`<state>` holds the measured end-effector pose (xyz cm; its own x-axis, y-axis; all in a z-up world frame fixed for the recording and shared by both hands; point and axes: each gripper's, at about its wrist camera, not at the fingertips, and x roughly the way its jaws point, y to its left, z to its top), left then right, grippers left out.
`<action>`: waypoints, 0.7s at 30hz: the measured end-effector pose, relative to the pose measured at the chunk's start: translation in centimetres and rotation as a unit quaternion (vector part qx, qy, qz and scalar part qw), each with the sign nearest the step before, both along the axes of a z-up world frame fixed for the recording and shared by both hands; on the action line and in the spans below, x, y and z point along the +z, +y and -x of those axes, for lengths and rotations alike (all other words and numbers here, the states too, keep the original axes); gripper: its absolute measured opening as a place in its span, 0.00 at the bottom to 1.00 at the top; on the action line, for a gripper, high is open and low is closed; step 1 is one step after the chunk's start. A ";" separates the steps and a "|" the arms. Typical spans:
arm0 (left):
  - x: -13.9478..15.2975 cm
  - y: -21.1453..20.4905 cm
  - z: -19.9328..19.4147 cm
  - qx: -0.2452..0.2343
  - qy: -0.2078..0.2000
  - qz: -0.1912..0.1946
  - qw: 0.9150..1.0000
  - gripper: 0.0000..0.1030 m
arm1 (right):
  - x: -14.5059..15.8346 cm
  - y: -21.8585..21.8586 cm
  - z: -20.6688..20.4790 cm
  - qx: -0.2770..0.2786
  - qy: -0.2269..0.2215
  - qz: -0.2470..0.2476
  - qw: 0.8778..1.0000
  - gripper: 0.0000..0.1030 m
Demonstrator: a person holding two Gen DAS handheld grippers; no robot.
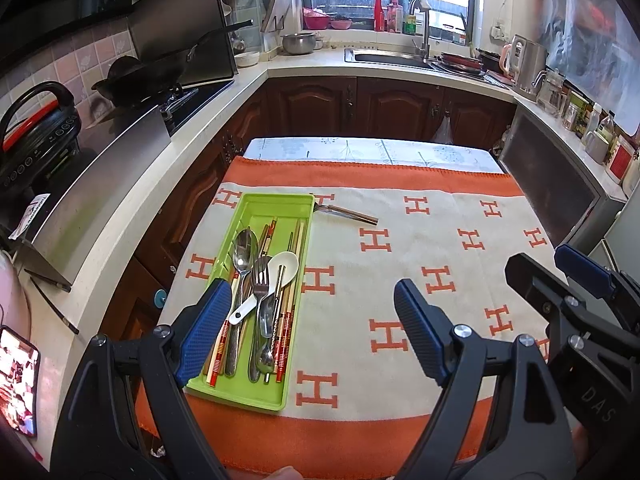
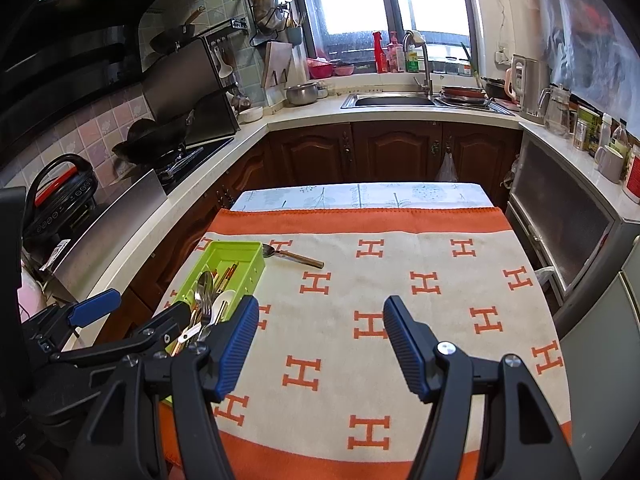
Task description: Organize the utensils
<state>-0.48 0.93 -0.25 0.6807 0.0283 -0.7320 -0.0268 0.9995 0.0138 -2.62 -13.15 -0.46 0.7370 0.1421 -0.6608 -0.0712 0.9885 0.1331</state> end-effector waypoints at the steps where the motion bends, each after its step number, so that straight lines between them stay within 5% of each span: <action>1: 0.0 0.1 0.0 0.000 0.000 -0.001 1.000 0.79 | 0.0 0.0 0.0 0.000 0.000 0.000 1.000 0.63; 21: -0.1 0.1 0.2 -0.001 -0.002 -0.003 1.000 0.79 | -0.1 -0.1 0.0 0.000 0.000 0.000 1.000 0.63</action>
